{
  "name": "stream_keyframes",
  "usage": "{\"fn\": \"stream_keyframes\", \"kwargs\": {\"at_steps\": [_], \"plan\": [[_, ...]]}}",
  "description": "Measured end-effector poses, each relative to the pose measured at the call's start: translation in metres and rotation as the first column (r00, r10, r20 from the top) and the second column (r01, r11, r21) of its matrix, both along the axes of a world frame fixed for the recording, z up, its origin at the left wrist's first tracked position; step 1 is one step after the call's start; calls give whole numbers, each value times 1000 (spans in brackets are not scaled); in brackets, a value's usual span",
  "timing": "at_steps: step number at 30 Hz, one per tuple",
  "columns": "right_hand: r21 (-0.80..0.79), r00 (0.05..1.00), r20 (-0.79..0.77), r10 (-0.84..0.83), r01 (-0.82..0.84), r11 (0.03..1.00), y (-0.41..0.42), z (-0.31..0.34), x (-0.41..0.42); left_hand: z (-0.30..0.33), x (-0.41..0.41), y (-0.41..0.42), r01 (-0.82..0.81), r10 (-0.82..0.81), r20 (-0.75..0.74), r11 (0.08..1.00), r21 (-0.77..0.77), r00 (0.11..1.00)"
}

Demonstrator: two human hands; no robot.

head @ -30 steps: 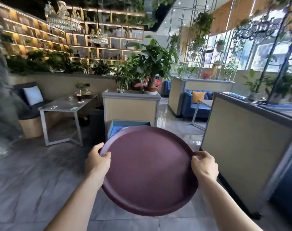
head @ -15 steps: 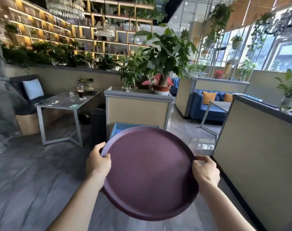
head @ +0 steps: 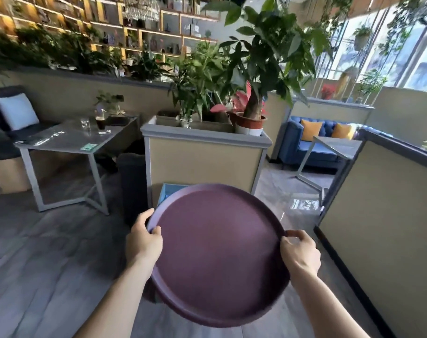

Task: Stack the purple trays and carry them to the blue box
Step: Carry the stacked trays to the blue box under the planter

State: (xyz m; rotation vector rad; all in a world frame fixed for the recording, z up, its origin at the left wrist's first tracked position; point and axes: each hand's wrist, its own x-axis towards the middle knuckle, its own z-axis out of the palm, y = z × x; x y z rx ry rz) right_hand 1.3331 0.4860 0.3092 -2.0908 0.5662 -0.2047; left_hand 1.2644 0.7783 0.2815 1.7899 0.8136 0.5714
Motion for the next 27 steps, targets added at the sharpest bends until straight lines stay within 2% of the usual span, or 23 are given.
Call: {"fn": "stream_keyframes", "kwargs": {"at_steps": [11, 19, 27], "plan": [[-3, 994, -110, -4, 4, 1000, 49, -60, 195, -54, 187, 46, -29, 29, -85, 1000, 6, 996], [-24, 956, -286, 63, -73, 997, 75, -121, 344, -124, 319, 77, -47, 56, -322, 998, 37, 945], [-96, 881, -464, 90, -151, 984, 89, -189, 414, -202, 374, 93, -59, 58, -525, 998, 15, 849]]}}
